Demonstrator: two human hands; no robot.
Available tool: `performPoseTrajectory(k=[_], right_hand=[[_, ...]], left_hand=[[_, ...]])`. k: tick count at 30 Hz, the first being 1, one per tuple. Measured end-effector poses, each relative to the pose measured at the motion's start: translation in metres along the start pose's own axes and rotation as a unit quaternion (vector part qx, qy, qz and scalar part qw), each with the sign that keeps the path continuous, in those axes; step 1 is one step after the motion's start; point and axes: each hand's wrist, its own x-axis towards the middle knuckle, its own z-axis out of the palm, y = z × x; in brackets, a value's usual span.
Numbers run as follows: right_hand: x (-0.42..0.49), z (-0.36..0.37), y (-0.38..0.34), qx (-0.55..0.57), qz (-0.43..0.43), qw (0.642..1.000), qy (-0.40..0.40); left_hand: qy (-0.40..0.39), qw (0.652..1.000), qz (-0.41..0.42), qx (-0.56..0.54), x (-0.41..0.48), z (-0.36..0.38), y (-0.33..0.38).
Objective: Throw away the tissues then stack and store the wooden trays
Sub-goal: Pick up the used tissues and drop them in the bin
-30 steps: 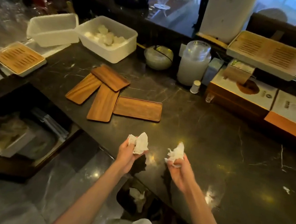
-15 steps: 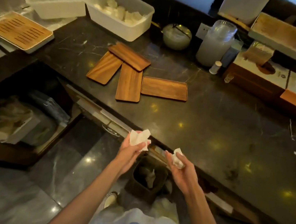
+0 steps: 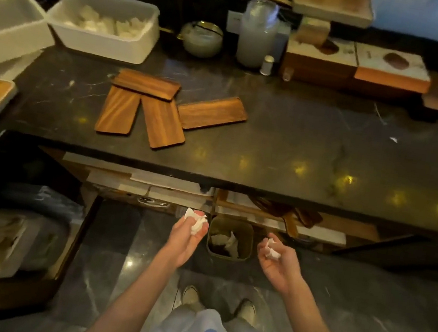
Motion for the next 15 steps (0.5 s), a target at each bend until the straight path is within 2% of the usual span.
performPoseTrajectory(k=[5,9,13,15], right_hand=[[-0.002,-0.039,-0.023,0.031,-0.023,0.995,0.093],[0.015,-0.064,-0.026,-0.041,-0.039,0.993,0.103],[0.055,-0.086,-0.018,-0.149,-0.058,0.980,0.114],[0.077,-0.104,-0.010,-0.174,-0.050,0.978,0.102]], left_hand=[[-0.030,0.996,-0.078,0.007,0.001,0.018,-0.027],[-0.026,0.990,-0.124,0.059,0.019,0.015,-0.046],[0.029,0.982,-0.100,0.157,0.056,0.003,-0.079],[0.040,0.967,-0.081,0.239,0.074,-0.011,-0.099]])
